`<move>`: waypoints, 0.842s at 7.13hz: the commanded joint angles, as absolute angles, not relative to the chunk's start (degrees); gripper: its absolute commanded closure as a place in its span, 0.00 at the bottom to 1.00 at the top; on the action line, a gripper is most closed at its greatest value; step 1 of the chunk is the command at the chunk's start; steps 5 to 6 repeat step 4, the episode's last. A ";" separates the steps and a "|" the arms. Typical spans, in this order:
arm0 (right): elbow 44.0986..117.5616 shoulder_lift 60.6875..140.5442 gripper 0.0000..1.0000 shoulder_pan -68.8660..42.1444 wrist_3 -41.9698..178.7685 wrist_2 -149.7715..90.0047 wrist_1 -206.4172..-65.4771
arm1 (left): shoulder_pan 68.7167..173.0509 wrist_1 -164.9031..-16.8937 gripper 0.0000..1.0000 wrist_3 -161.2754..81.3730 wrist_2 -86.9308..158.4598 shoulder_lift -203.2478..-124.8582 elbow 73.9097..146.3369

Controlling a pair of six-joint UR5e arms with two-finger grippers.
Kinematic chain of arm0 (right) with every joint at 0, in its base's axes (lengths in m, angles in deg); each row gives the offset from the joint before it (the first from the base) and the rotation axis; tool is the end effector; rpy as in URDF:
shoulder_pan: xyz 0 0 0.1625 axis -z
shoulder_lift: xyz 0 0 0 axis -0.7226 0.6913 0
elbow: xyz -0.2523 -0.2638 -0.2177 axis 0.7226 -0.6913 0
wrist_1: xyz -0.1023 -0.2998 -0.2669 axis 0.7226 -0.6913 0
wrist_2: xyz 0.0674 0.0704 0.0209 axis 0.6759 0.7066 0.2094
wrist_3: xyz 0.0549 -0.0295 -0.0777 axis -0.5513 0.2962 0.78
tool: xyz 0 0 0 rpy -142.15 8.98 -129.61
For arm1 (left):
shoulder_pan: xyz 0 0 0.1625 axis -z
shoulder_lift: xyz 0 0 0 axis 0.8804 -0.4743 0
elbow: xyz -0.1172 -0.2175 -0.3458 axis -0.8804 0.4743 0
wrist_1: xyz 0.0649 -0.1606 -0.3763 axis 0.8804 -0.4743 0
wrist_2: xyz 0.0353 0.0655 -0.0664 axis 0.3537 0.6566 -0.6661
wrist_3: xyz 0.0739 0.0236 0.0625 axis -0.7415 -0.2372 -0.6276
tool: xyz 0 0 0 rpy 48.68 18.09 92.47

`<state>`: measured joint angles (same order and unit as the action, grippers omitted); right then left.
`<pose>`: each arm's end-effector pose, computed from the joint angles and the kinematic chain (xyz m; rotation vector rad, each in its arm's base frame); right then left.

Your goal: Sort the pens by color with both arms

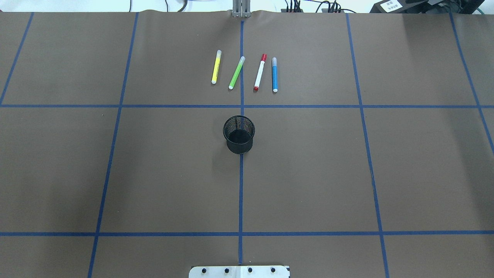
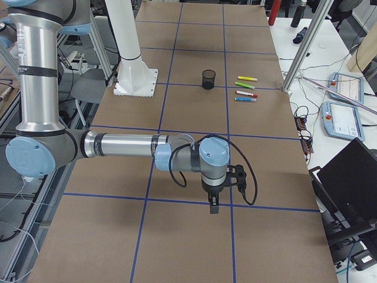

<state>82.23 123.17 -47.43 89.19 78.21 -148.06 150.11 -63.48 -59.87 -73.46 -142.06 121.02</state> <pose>0.0986 -0.4726 0.6434 0.1015 -0.7121 -0.0293 -0.0551 -0.4804 0.5830 0.1616 0.7060 0.1646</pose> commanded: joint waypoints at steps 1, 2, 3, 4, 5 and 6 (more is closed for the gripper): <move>82.23 123.18 0.00 -47.42 89.21 78.14 -148.06 | 150.11 -63.39 0.00 -59.87 -73.40 -142.00 121.02; 82.66 123.18 0.00 -47.42 89.21 77.44 -148.06 | 150.11 -63.39 0.00 -59.87 -73.40 -142.00 121.02; 82.93 123.18 0.00 -47.42 89.21 77.35 -148.06 | 150.11 -63.39 0.00 -59.87 -73.31 -142.00 121.02; 83.02 123.18 0.00 -47.42 89.21 77.35 -148.06 | 150.11 -63.39 0.00 -59.87 -73.31 -142.00 121.02; 83.02 123.18 0.00 -47.42 89.21 77.35 -148.06 | 150.11 -63.39 0.00 -59.87 -73.31 -142.00 121.02; 83.02 123.18 0.00 -47.42 89.21 77.35 -148.06 | 150.11 -63.39 0.00 -59.87 -73.31 -142.00 121.02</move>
